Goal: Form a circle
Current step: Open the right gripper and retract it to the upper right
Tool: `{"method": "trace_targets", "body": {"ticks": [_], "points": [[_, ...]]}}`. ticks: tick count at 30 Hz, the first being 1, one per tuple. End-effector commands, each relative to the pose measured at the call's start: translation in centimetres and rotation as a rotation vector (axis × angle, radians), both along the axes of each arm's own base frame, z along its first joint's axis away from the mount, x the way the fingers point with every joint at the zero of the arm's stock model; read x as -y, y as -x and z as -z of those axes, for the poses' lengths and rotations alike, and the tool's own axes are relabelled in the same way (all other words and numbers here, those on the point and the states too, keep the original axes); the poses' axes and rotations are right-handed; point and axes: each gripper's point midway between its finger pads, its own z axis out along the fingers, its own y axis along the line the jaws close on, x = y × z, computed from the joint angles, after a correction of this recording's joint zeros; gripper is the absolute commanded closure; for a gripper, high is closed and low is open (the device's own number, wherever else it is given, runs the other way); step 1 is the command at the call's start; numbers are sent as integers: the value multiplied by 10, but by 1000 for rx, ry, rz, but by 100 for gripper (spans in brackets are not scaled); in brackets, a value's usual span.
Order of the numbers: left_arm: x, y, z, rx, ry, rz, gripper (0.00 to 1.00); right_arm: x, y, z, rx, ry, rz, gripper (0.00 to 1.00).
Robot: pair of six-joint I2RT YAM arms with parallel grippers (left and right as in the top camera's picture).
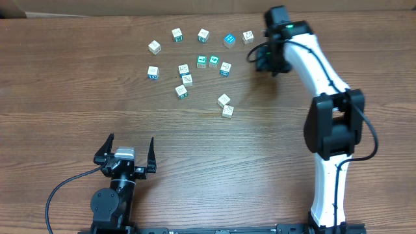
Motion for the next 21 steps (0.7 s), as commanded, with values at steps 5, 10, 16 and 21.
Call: {"method": "trace_targets", "body": {"ticks": [5,10,16,21], "points": [[-2,0,-1,9,-22,-7,1,68,0,-15,-10,-19,226,29],[-2,0,-1,9,-22,-7,1,99,5,-14,-33,-16,287,0],[-2,0,-1,9,-22,-7,1,116,0,-15,-9,-20,322,0],[-2,0,-1,9,-22,-7,1,117,-1,-16,-3,-20,324,0]]}}
